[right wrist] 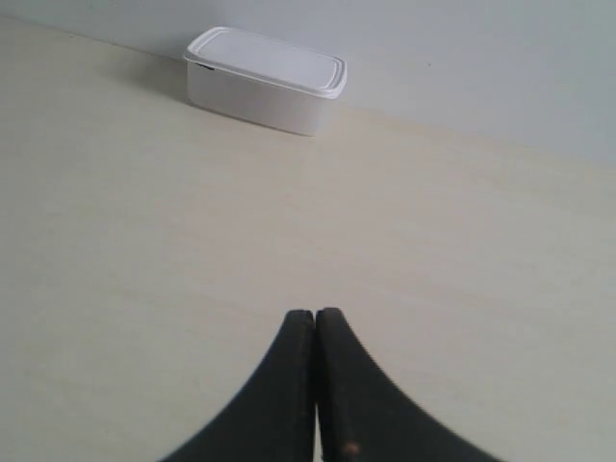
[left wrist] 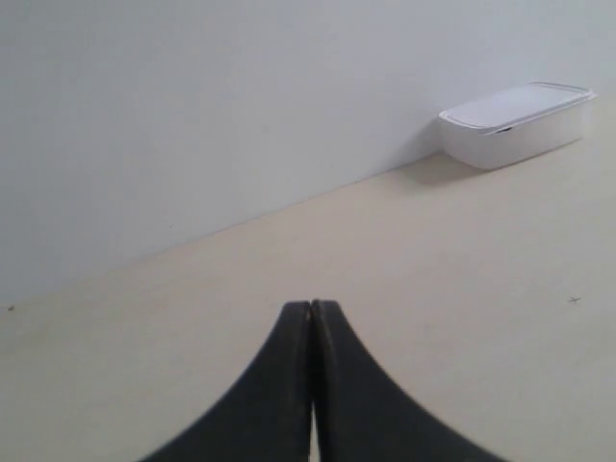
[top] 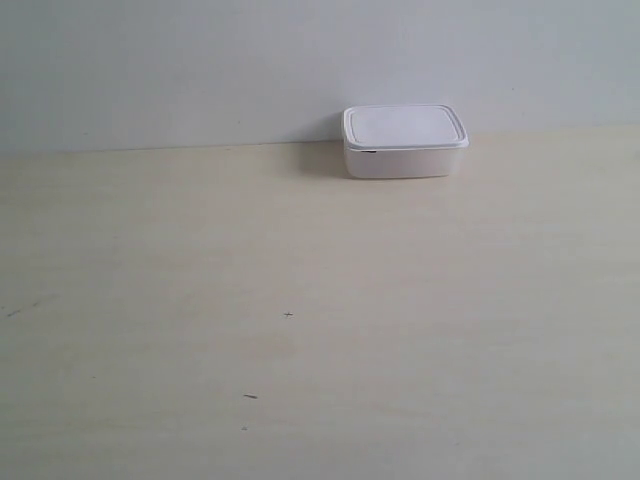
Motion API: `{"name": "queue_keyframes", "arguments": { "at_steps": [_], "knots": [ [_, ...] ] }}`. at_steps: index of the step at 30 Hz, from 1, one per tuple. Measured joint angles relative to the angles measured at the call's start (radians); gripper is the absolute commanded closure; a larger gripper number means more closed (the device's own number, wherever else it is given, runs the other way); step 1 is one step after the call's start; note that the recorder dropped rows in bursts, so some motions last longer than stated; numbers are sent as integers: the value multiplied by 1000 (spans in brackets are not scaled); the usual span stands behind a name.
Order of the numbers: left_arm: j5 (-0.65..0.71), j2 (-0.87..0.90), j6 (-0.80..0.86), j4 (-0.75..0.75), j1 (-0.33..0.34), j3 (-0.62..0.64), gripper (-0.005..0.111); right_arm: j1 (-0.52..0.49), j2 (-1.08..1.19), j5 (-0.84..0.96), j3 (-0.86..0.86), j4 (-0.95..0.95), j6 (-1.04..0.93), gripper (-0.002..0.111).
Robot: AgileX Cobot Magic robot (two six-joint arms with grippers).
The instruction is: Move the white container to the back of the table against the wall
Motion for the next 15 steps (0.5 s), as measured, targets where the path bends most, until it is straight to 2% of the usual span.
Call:
{"name": "queue_keyframes", "arguments": {
  "at_steps": [6,15],
  "knots": [
    [9,0,-171,22,0,0,107,0,0,0,0,0,0,108],
    [73,0,-194,33,0,0,107,0,0,0,0,0,0,108]
  ]
}}
